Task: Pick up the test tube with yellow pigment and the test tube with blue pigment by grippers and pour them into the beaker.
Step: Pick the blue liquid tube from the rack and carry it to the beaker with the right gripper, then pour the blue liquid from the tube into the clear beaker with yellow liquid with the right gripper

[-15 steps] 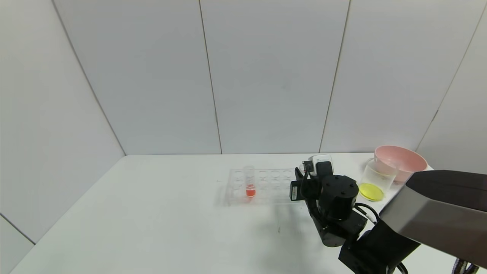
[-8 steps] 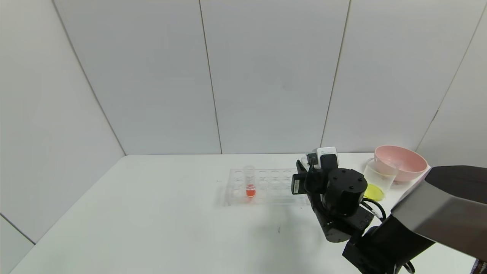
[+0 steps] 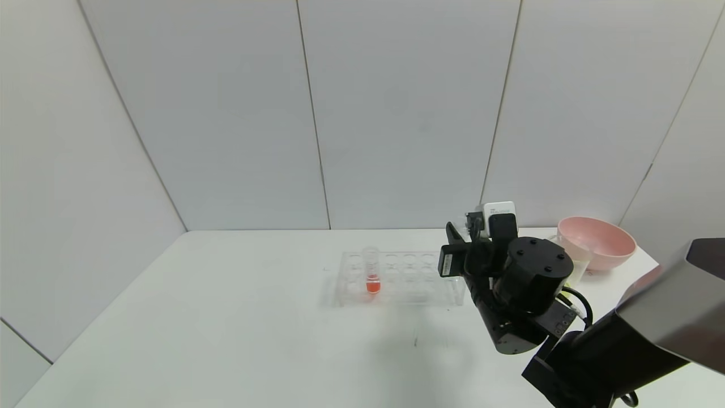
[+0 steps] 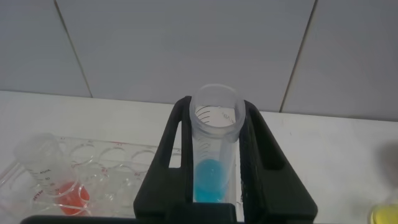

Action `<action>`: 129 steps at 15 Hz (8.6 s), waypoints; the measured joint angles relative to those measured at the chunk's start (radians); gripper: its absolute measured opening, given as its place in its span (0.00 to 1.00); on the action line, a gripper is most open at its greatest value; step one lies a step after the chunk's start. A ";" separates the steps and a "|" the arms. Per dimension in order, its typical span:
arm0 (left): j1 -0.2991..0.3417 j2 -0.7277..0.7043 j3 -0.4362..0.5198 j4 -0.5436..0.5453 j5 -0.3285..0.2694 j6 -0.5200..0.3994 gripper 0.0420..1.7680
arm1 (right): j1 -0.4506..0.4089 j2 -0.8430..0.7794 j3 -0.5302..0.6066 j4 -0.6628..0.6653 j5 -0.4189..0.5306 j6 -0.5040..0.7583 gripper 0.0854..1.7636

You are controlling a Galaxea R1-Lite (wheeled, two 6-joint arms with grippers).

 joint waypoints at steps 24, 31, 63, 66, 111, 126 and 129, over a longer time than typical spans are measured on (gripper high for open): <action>0.000 0.000 0.000 0.000 0.000 0.000 1.00 | -0.679 -0.475 0.187 0.526 1.044 0.001 0.24; 0.000 0.000 0.000 0.000 0.000 0.000 1.00 | -0.969 -0.470 -0.128 1.028 1.357 -0.219 0.24; 0.000 0.000 0.000 0.000 0.000 0.000 1.00 | -0.876 0.005 -1.198 2.283 0.988 -1.084 0.24; 0.000 0.000 0.000 0.000 0.000 0.000 1.00 | -0.846 -0.004 -1.198 2.301 0.926 -1.101 0.24; 0.000 0.000 0.000 0.000 0.000 0.000 1.00 | -0.618 -0.005 -1.198 2.331 0.279 -1.273 0.24; 0.000 0.000 0.000 0.000 0.000 0.000 1.00 | -0.555 -0.012 -1.198 2.282 0.050 -1.389 0.24; 0.000 0.000 0.000 0.000 0.000 0.000 1.00 | -0.553 -0.016 -1.197 2.291 0.061 -1.384 0.24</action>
